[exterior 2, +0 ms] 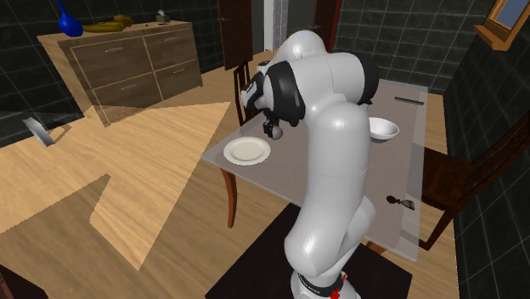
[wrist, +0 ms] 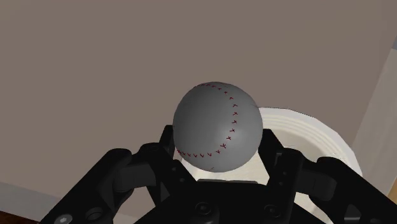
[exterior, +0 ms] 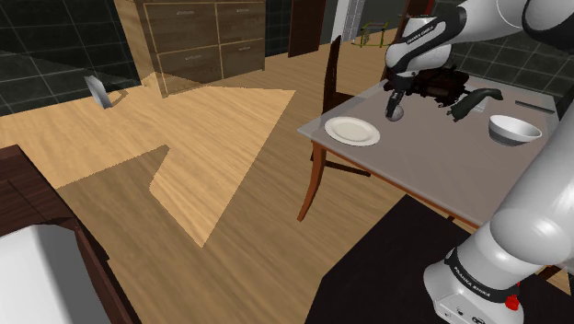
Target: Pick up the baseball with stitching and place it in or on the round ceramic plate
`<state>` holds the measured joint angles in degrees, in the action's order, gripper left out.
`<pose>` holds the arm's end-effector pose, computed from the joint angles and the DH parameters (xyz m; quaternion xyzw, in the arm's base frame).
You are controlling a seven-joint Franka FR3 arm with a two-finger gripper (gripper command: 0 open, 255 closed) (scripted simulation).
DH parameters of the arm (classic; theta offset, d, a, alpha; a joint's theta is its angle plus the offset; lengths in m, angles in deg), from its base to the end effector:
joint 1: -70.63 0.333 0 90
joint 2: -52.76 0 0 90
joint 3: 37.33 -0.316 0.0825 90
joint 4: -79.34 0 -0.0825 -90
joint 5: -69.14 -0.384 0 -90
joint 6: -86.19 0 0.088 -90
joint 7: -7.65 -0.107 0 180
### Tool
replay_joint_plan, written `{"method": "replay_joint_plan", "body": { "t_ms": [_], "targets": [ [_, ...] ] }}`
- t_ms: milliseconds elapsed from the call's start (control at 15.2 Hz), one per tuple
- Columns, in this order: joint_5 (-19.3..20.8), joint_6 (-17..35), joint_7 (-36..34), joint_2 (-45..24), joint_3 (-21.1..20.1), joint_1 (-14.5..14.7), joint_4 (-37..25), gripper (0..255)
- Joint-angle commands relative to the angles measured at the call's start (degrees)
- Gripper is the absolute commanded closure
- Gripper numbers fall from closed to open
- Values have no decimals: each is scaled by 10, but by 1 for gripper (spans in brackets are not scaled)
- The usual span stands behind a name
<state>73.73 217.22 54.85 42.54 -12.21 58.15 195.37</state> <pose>0.4720 -0.3568 0.3794 0.9900 0.1129 -0.0102 0.0841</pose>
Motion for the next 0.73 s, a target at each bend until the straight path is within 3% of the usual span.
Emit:
{"method": "replay_joint_plan", "body": {
  "t_ms": [0, 528, 660],
  "targets": [
    [-1, -10, -23, -11, -9, 13, -17, 255],
    [-12, -60, -110, -73, -48, 66, -115, 255],
    [-13, -46, -110, -80, -48, 65, -108, 255]
  ]
}}
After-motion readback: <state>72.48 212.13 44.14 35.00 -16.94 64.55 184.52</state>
